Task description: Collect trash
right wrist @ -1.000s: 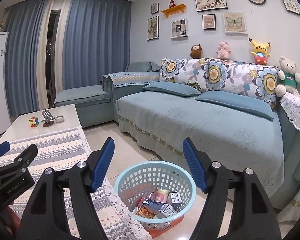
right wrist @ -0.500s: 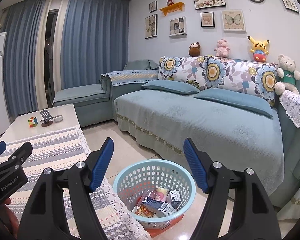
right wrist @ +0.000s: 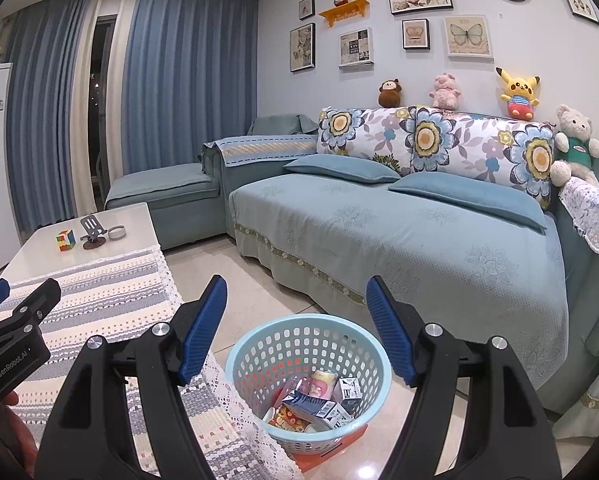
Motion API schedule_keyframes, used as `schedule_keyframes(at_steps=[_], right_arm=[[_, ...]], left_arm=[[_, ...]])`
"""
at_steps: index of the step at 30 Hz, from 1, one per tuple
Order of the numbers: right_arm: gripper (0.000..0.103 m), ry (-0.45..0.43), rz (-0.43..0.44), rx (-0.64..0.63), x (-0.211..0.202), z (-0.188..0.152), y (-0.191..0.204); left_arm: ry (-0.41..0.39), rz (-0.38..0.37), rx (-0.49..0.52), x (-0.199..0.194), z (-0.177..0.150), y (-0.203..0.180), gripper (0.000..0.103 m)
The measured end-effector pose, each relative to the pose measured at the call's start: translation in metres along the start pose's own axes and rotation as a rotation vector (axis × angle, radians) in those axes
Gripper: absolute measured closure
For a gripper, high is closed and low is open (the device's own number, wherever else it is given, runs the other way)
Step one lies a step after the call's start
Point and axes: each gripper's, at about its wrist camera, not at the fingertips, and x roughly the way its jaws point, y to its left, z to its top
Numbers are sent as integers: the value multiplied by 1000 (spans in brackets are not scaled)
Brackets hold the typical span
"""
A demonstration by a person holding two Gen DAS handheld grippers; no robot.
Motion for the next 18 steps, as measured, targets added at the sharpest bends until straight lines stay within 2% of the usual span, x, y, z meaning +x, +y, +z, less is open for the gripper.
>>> schedule_keyframes(at_steps=[18], right_arm=[[35, 11, 11, -18, 3, 0, 4]], left_arm=[[-21, 10, 21, -3, 1, -4, 13]])
